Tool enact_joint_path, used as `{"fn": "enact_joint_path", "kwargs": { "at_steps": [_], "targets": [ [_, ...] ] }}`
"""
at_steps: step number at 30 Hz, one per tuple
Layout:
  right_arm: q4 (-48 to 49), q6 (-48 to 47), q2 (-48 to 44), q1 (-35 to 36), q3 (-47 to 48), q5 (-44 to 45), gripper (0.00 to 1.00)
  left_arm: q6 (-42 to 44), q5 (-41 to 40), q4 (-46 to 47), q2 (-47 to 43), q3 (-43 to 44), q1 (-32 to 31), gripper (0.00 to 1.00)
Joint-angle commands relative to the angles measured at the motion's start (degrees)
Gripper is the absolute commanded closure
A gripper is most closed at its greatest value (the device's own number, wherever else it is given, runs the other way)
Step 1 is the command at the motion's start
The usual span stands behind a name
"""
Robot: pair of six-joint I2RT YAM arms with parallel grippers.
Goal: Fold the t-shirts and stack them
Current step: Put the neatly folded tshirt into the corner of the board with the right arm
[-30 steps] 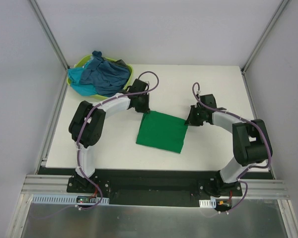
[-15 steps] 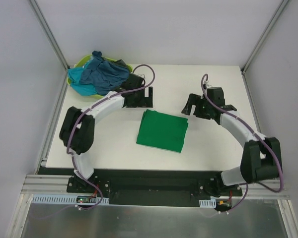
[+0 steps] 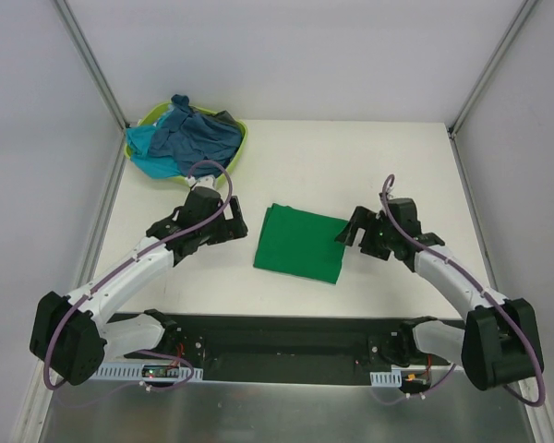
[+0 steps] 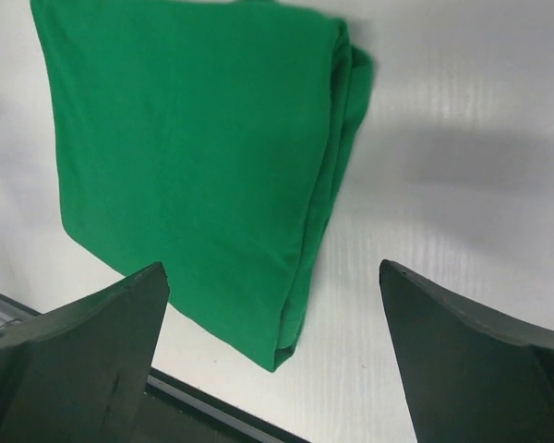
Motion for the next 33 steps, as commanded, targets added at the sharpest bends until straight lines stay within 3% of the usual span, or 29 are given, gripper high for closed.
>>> {"fn": "enact_joint_path", "kwargs": {
  "at_steps": [1,7,11,16,19,25,29,33],
  "targets": [
    [3.25,4.78,3.93,4.15,1.07,2.95,0.03,-3.07,-1.57,0.48,-2.41,-2.51,-0.11,0.01],
    [1.58,7.76,11.84,8.81,3.54,11.38,0.22,-2.81,-1.74,0.49,-1.97,-2.86,-0.11,0.01],
    [1.85,8.56,15.79,11.0,4.68,12.19,0.32,-2.81,-2.7,0.49,-2.15,-3.21,-0.11,0.01],
    [1.15,9.53,20.63,13.73,6.78,12.8,0.61,-2.99,-3.41,0.49,-1.71,-3.39,-0.11,0.01],
    [-3.06,9.36,23.7,15.93,10.12,18.05,0.73,-3.43,-4.2,0.49,-1.8,-3.65,-0.11,0.01],
    [-14.31,0.06,31.96,16.64,22.58,26.93,0.99,-3.69,-5.86,0.4,-2.59,-4.09,-0.02,0.01],
    [-22.57,-7.51,40.57,15.41,35.33,33.44,0.99,-5.09,-8.85,0.49,-3.73,-5.23,0.16,0.01],
    [-26.88,-12.0,47.61,12.07,45.53,33.19,0.99,-5.19,-10.7,0.49,-4.43,-5.76,0.51,0.01]
  ]
}}
